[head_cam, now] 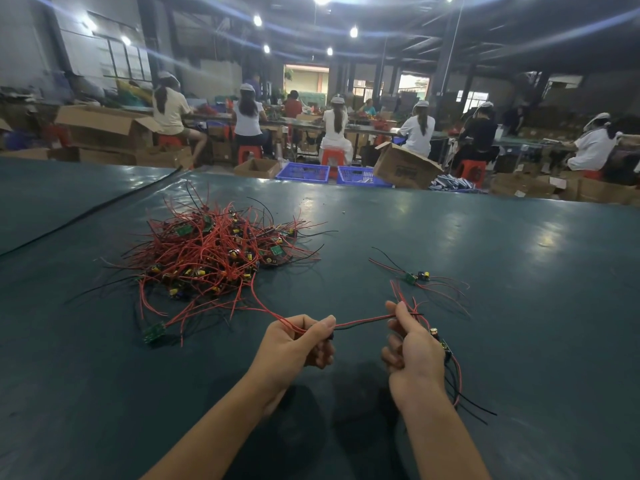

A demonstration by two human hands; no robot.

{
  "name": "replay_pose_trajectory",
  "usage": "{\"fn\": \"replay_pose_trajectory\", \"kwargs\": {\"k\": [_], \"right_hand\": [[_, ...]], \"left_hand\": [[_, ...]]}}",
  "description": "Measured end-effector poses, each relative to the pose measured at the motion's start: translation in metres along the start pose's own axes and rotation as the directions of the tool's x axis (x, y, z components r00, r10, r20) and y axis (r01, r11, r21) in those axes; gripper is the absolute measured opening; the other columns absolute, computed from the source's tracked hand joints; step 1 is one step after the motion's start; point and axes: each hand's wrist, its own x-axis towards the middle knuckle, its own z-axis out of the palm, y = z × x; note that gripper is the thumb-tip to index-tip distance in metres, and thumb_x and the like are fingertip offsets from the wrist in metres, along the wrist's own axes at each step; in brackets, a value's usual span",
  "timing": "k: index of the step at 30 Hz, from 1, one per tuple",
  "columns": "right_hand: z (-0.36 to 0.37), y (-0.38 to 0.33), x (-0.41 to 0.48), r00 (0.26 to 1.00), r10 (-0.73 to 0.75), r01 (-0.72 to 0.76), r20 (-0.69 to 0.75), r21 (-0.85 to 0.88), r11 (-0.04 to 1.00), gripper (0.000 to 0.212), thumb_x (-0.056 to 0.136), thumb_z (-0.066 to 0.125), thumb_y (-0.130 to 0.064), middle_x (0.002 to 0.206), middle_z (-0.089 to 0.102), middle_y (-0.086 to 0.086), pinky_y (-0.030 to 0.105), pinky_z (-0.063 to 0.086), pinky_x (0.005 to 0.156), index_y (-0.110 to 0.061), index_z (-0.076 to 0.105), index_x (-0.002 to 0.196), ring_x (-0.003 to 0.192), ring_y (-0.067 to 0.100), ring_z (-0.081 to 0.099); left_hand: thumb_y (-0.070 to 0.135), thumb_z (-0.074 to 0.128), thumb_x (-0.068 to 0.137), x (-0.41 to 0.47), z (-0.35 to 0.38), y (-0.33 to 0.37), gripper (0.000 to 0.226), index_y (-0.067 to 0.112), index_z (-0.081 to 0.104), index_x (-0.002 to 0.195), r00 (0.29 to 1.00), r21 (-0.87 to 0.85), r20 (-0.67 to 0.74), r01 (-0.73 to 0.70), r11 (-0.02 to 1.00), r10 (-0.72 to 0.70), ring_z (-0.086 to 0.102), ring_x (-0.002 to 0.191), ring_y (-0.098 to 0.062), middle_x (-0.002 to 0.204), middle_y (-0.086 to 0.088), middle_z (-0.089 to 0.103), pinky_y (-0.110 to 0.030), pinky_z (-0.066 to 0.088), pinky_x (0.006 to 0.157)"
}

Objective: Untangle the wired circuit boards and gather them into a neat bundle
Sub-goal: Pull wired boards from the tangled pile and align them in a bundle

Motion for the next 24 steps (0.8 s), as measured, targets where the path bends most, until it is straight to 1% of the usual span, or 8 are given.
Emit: {"fn": "replay_pose_trajectory", "kwargs": {"k": [4, 7, 11, 13, 15, 18, 20, 24], "right_hand": [[0.0, 0.001, -0.001, 0.998, -0.067, 0.066, 0.009, 0.018, 0.998, 0.02, 0.093, 0.063, -0.021, 0.06, 0.052, -0.007, 0.016, 0.02, 0.032, -0.016, 0.074, 0.077, 0.035, 0.003, 0.025], [-0.001, 0.001, -0.004, 0.994, -0.109, 0.108, 0.023, 0.032, 0.994, 0.019, 0.09, 0.068, -0.02, 0.059, 0.058, -0.007, 0.017, 0.022, 0.033, -0.017, 0.077, 0.073, 0.037, 0.004, 0.028], [0.0, 0.0, -0.005, 0.99, -0.136, 0.135, 0.037, 0.041, 0.99, 0.021, 0.089, 0.07, -0.02, 0.063, 0.065, -0.005, 0.017, 0.024, 0.033, -0.019, 0.079, 0.07, 0.037, 0.004, 0.033], [0.0, 0.001, -0.008, 0.986, -0.158, 0.156, 0.054, 0.031, 0.987, 0.02, 0.089, 0.069, -0.021, 0.065, 0.066, -0.004, 0.016, 0.025, 0.033, -0.018, 0.079, 0.072, 0.038, 0.005, 0.034], [0.0, 0.001, -0.009, 0.983, -0.177, 0.175, 0.056, 0.028, 0.984, 0.021, 0.091, 0.067, -0.023, 0.066, 0.066, -0.003, 0.017, 0.025, 0.033, -0.017, 0.079, 0.074, 0.039, 0.005, 0.035], [-0.002, -0.001, -0.009, 0.979, -0.203, 0.202, 0.031, 0.029, 0.979, 0.027, 0.093, 0.064, -0.026, 0.066, 0.065, -0.002, 0.017, 0.025, 0.034, -0.018, 0.079, 0.071, 0.039, 0.005, 0.035], [-0.003, -0.002, -0.009, 0.976, -0.215, 0.215, 0.032, 0.012, 0.977, 0.029, 0.093, 0.064, -0.027, 0.065, 0.065, -0.002, 0.017, 0.025, 0.035, -0.02, 0.079, 0.07, 0.039, 0.005, 0.035], [-0.002, -0.002, -0.01, 0.978, -0.207, 0.206, 0.037, 0.021, 0.978, 0.027, 0.093, 0.062, -0.031, 0.064, 0.064, -0.003, 0.017, 0.026, 0.035, -0.016, 0.078, 0.077, 0.04, 0.006, 0.037]], "left_hand": [[0.032, 0.073, 0.068, 0.001, -0.006, 0.003, 0.025, 0.013, 0.065, 0.055, 0.998, -0.072, -0.037, 0.041, 0.997, -0.044, 0.056, 0.047, -0.016, 0.057, -0.01, 0.06, -0.021, 0.049, 0.048], [0.037, 0.077, 0.061, 0.003, -0.009, 0.003, 0.025, 0.014, 0.069, 0.057, 0.996, -0.13, -0.05, 0.067, 0.989, -0.074, 0.057, 0.049, -0.015, 0.059, -0.009, 0.061, -0.019, 0.049, 0.047], [0.028, 0.081, 0.056, 0.007, -0.011, 0.002, 0.026, 0.008, 0.072, 0.07, 0.995, -0.256, -0.066, 0.053, 0.965, -0.073, 0.059, 0.051, -0.013, 0.062, -0.009, 0.062, -0.018, 0.051, 0.05], [0.025, 0.078, 0.06, 0.008, -0.012, 0.003, 0.03, 0.004, 0.071, 0.08, 0.993, -0.254, -0.095, 0.038, 0.967, -0.064, 0.062, 0.054, -0.013, 0.067, -0.009, 0.065, -0.019, 0.053, 0.053], [0.025, 0.073, 0.069, 0.009, -0.014, 0.002, 0.029, 0.003, 0.072, 0.087, 0.991, -0.221, -0.125, 0.029, 0.975, -0.058, 0.065, 0.057, -0.013, 0.073, -0.009, 0.07, -0.019, 0.054, 0.055], [0.022, 0.063, 0.084, 0.01, -0.015, 0.002, 0.019, 0.005, 0.072, 0.087, 0.985, -0.188, -0.165, 0.019, 0.982, -0.051, 0.069, 0.062, -0.014, 0.081, -0.011, 0.074, -0.019, 0.054, 0.054], [0.02, 0.059, 0.09, 0.011, -0.015, 0.004, 0.02, 0.004, 0.069, 0.087, 0.985, -0.2, -0.164, 0.027, 0.979, -0.06, 0.071, 0.065, -0.016, 0.085, -0.012, 0.075, -0.019, 0.054, 0.053], [0.02, 0.053, 0.094, 0.012, -0.015, 0.007, 0.023, 0.001, 0.065, 0.092, 0.982, -0.299, -0.174, 0.021, 0.954, -0.076, 0.073, 0.069, -0.02, 0.086, -0.015, 0.074, -0.021, 0.056, 0.054]]}}
